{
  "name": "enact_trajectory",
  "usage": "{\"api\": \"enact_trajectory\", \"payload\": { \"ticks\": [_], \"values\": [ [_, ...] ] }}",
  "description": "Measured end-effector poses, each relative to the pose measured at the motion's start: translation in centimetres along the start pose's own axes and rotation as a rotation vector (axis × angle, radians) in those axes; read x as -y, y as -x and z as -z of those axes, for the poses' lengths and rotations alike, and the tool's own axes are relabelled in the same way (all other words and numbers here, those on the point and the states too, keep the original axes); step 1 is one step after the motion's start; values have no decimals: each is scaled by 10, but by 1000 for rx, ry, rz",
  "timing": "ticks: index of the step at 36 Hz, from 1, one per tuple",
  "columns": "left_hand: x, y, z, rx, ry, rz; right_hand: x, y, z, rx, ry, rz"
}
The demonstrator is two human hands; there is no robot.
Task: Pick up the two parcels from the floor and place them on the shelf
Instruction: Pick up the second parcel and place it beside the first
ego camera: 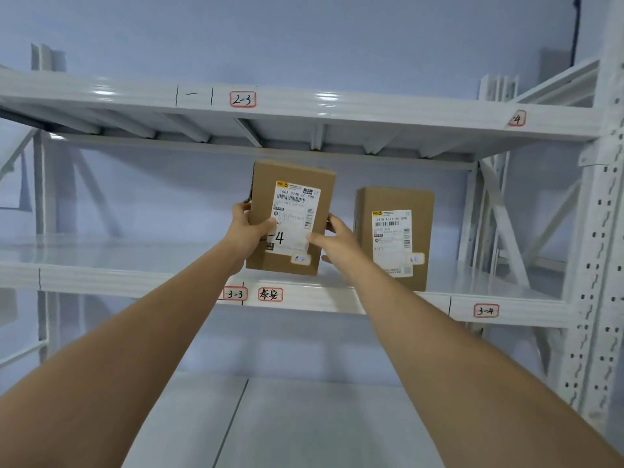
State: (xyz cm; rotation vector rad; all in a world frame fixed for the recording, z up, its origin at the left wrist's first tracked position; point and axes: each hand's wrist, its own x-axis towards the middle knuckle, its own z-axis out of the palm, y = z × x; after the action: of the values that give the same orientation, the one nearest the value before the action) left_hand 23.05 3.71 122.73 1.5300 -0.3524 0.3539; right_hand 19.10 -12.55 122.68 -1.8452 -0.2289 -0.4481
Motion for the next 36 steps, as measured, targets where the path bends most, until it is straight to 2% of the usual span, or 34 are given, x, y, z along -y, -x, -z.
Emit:
{"api": "enact_trajectory", "payload": {
  "ticks": [4,9,20,25,31,36],
  "values": [
    [18,-13,3,-39,-10,29,-10,-12,-8,22,22,-20],
    [43,-24,8,-160,-160,45,-25,-26,-24,-32,25,-82],
    [54,-29,7,-171,-304,-23,-40,-42,-34,-114,123,-59],
    [55,-27,7,-173,-398,-51,-41,-38,-33,-72,367,-29],
    [54,-21,10,-199,-480,57,-42,-35,-35,-12,613,-31],
    [50,-10,16,-185,-634,61,-38,-26,-28,26,833,32]
  ]
}}
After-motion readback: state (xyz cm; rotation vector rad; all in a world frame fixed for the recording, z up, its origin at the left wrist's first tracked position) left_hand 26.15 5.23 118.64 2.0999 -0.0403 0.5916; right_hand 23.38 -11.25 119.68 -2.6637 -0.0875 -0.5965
